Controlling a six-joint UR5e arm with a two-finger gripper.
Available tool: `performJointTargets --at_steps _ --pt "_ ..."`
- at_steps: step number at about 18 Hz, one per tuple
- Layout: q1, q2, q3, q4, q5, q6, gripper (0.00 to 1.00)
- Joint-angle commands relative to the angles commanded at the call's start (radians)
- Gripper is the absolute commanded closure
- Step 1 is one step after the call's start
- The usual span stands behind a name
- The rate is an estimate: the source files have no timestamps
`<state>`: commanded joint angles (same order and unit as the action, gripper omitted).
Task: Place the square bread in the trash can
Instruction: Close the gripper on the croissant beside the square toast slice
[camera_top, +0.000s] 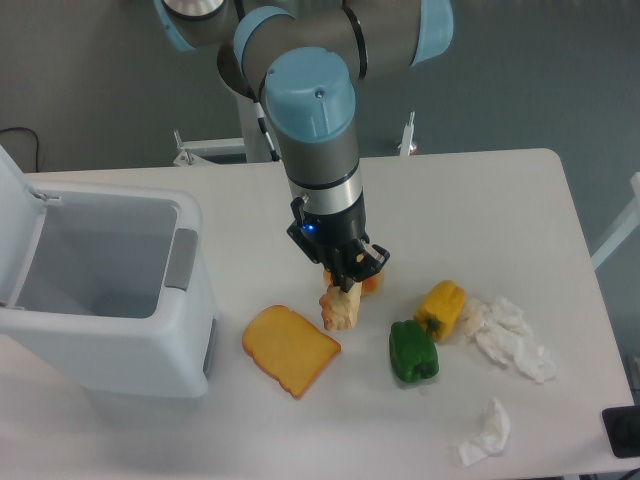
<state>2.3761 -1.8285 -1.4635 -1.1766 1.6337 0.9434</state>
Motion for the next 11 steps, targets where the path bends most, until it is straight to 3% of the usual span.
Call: performJointTargets --at_steps 11 --pt "0.000 0.000 0.020 0.003 -0.012 -0.096 0.87"
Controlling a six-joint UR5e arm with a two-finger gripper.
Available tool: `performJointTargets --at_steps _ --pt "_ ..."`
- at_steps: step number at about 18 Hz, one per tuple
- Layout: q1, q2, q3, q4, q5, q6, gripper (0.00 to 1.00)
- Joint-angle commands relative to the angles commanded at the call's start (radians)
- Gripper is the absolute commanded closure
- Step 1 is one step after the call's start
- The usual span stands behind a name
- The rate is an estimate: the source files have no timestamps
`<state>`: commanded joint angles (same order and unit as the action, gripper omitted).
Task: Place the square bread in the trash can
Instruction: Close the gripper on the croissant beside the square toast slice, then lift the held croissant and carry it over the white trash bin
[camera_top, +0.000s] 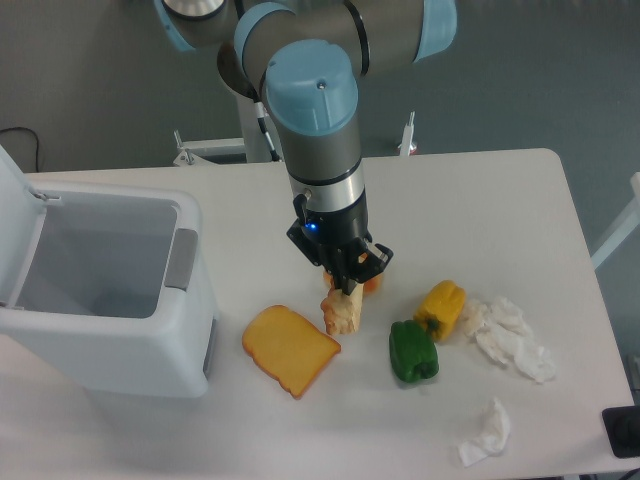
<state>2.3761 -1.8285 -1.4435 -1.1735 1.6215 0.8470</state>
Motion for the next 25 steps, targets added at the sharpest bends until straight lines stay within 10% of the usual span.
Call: performJointTargets --at_steps 17,25 --pt "-0.008 0.162 0.029 0.000 -0.219 -0.548 0.86" --pt "-0.136 0.201 0.026 0.002 -0.304 -0.640 0.85"
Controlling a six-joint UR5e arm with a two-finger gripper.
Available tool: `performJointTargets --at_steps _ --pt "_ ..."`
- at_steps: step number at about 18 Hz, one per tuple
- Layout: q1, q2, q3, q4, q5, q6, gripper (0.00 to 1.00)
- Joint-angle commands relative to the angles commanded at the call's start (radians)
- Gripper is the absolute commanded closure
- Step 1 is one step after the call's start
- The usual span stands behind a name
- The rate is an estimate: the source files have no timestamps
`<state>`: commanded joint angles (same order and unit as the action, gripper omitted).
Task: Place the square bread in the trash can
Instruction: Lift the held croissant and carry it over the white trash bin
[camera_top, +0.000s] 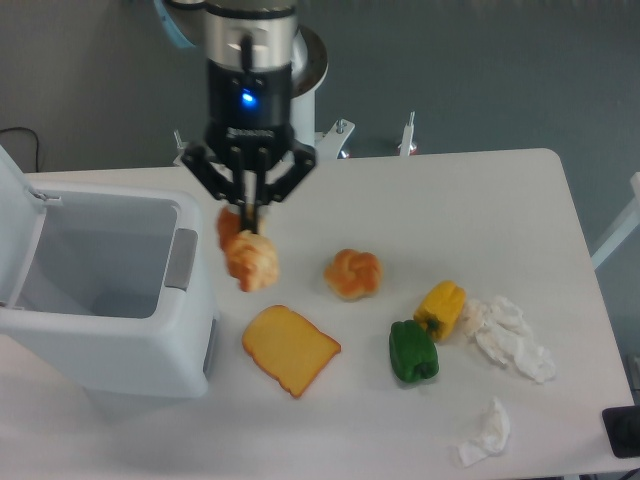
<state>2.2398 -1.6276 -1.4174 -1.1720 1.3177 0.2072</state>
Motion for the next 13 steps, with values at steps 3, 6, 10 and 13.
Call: performJointTargets --at_steps 3,6,10,13 --pt "-0.058 -0.002 -0.006 0.000 -0.003 -0.008 0.84" --pt "-0.101 -0.003 -0.011 0.000 -0.003 -0.008 0.81" --pt "-0.129 -0.005 -0.023 0.000 -0.003 -0.008 0.81" --pt "-0.137 -0.012 -0.026 0.000 -0.003 -0.006 0.71"
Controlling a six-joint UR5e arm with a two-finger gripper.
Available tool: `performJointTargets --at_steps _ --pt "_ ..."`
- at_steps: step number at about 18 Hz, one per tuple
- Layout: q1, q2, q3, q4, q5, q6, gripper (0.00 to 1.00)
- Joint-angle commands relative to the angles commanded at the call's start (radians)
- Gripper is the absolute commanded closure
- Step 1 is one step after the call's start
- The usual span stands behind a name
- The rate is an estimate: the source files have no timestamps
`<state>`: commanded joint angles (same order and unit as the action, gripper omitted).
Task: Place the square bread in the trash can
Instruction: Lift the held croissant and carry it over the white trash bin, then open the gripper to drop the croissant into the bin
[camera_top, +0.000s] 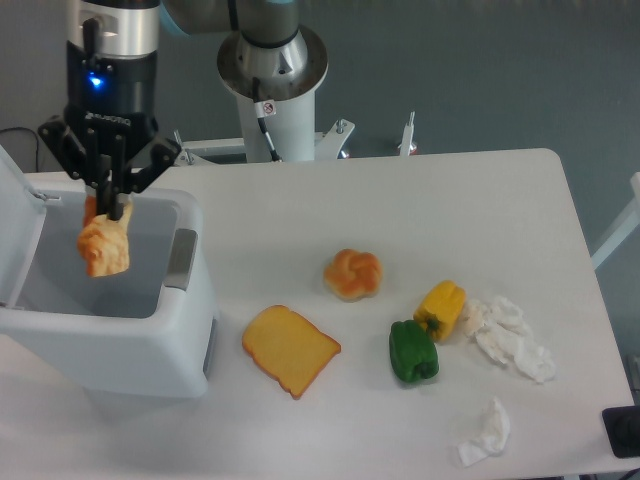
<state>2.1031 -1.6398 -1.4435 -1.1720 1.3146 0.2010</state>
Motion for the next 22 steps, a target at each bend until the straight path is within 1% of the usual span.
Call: performJointTargets --at_steps 1,3,6,16,21,22 --pt "0.000 -0.002 -0.003 0.000 0.000 0.002 0.65" --pt "-0.002 -0.002 -0.008 0.000 0.000 0.002 0.60" --pt "-0.005 -0.002 -0.011 0.014 0.002 0.009 0.47" --pt "-0.008 -0.014 -0.012 0.023 0.002 0.012 0.40" --pt "-0.008 -0.018 -0.011 0.023 0.002 0.014 0.40" --pt "-0.008 -0.018 -0.009 0.023 0.002 0.015 0.38"
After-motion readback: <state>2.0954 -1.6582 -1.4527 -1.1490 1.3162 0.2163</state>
